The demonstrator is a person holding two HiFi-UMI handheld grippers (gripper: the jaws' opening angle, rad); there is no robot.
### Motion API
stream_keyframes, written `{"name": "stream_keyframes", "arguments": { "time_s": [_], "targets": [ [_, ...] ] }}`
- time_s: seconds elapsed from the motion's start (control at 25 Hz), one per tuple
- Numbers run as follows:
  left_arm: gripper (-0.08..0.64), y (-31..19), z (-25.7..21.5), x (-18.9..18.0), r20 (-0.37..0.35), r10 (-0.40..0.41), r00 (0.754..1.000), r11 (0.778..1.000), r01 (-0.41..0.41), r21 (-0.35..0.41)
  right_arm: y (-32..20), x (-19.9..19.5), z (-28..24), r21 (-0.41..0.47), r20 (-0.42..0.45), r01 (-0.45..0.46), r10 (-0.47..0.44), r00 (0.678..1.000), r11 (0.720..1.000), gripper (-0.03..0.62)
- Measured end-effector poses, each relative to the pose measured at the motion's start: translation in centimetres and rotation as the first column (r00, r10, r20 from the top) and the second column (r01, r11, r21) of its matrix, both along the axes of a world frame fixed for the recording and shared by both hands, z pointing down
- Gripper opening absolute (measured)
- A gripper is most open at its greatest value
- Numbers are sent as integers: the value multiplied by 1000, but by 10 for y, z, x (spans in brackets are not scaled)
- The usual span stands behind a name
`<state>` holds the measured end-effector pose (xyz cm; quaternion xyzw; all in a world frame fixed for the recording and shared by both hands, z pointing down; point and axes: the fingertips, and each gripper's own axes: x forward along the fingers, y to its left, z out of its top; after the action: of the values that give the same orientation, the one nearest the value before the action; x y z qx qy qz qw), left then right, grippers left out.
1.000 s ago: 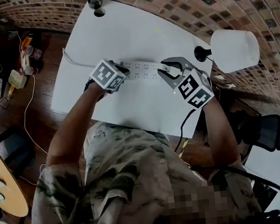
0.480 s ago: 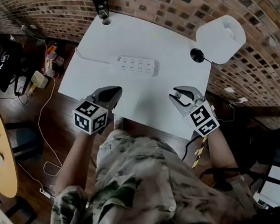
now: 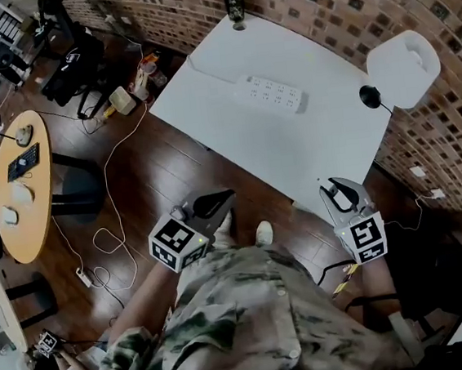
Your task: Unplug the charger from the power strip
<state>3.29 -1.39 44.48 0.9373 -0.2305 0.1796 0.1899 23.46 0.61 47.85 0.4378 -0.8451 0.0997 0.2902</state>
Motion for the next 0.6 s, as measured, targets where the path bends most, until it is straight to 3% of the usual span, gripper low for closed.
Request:
{"name": "stream_keyframes", "arguments": {
  "time_s": [0.36,0.6],
  "targets": [
    [3,44,-25,-33,-77,16,997,1000,-14,26,48,-38,-28,52,14,-48,47,999,998,106],
    [3,77,-40,-92,-129,9,992,999,-3,48,87,-100,-63,109,15,-58,57,998,992,106]
  ]
}}
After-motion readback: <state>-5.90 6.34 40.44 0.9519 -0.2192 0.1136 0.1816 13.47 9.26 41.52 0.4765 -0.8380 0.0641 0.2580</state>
